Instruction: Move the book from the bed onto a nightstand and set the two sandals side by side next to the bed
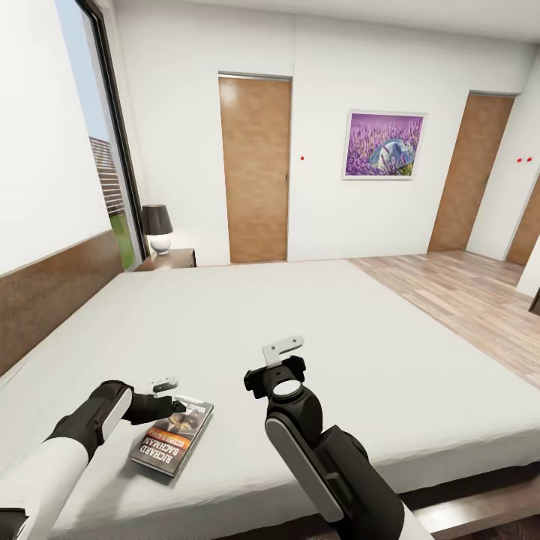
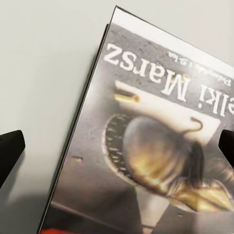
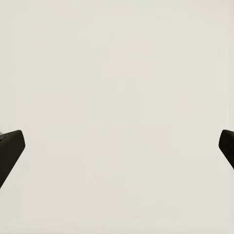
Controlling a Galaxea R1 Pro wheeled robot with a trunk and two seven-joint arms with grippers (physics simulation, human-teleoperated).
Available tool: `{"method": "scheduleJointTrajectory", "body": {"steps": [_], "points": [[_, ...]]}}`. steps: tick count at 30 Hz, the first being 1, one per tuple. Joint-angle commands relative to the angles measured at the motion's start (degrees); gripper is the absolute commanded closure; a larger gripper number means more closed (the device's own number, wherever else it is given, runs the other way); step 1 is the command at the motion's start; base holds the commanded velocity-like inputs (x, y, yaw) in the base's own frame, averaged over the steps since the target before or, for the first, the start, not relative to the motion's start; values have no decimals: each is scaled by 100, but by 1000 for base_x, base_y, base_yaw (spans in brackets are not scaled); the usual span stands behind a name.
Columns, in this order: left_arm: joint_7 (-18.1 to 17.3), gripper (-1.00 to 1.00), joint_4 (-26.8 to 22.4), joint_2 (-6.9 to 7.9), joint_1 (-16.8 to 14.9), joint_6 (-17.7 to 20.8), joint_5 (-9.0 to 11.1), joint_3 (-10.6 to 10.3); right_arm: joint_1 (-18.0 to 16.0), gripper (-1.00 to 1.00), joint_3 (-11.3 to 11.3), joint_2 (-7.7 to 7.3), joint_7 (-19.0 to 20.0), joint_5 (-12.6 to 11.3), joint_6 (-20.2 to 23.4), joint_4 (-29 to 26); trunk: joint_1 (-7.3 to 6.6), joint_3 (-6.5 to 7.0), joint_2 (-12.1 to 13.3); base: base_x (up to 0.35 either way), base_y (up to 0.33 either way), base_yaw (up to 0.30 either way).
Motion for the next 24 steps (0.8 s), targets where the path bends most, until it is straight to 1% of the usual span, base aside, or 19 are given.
{"method": "scheduleJointTrajectory", "body": {"steps": [1, 8, 13, 24], "points": [[14, -100, -6, 8, -3, 22, 50, -36, -7, -100, 6, 1, -61, -52, 20, -3, -1, -6, -3, 0, 0, 0], [10, -100, -7, 8, -3, 22, 50, -37, -7, -100, 6, 1, -60, -52, 20, -3, -1, -6, -3, 0, 0, 0], [4, -100, -8, 8, -3, 22, 50, -41, -7, -100, 6, 1, -60, -52, 21, -3, 109, -96, -203, 0, 0, 0], [0, -100, -13, 8, -3, 22, 50, -46, -7, -100, 7, 1, -60, -52, 22, -3, 109, -96, -203, 0, 0, 0]]}}
